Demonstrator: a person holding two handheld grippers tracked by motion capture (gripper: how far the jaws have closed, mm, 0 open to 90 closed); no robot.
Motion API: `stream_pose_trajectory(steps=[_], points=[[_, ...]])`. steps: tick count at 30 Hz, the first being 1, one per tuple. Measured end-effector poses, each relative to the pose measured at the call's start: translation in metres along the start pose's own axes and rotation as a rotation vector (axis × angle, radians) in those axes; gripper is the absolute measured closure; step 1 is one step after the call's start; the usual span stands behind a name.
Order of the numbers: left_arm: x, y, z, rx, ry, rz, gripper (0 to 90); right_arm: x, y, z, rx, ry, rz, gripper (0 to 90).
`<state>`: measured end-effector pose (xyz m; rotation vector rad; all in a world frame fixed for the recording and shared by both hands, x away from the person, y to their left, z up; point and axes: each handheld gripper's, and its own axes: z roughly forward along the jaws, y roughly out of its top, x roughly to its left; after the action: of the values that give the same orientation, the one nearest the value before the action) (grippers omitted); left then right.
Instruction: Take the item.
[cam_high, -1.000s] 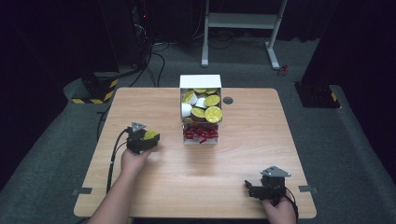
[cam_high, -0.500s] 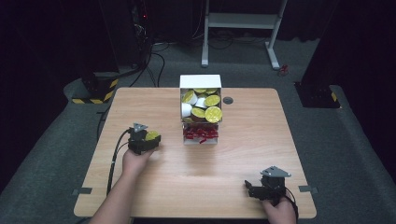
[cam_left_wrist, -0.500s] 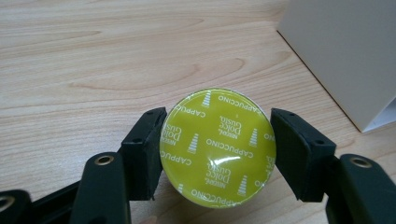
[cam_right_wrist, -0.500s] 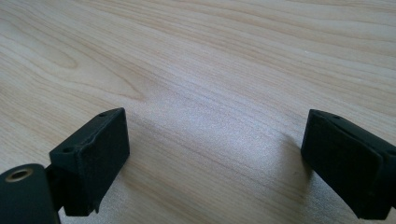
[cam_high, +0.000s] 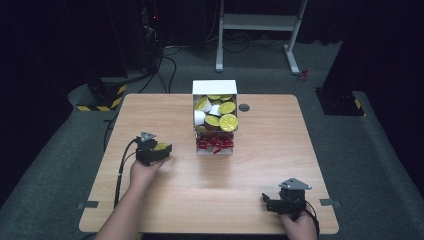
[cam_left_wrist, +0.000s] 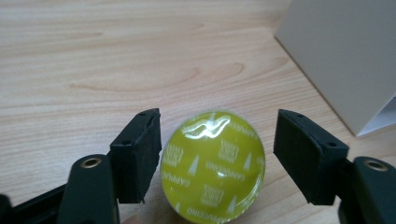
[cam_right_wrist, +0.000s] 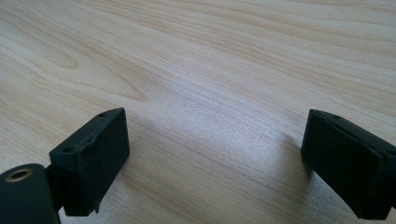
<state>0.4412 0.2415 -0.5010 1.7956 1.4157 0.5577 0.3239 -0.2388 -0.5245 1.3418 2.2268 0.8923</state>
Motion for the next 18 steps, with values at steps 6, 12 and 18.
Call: stream_pose_trajectory(steps=[6,12,18], points=[[0.003,0.004,-0.010,-0.026,-0.001,-0.003,28.6,0.000,0.000,0.000,0.000,0.000,0.000,7.7],[0.006,0.004,-0.025,-0.039,-0.001,0.026,24.2,0.000,0.000,0.000,0.000,0.000,0.000,7.8],[0.015,0.000,-0.047,-0.065,-0.038,0.008,24.2,0.000,0.000,0.000,0.000,0.000,0.000,7.7]])
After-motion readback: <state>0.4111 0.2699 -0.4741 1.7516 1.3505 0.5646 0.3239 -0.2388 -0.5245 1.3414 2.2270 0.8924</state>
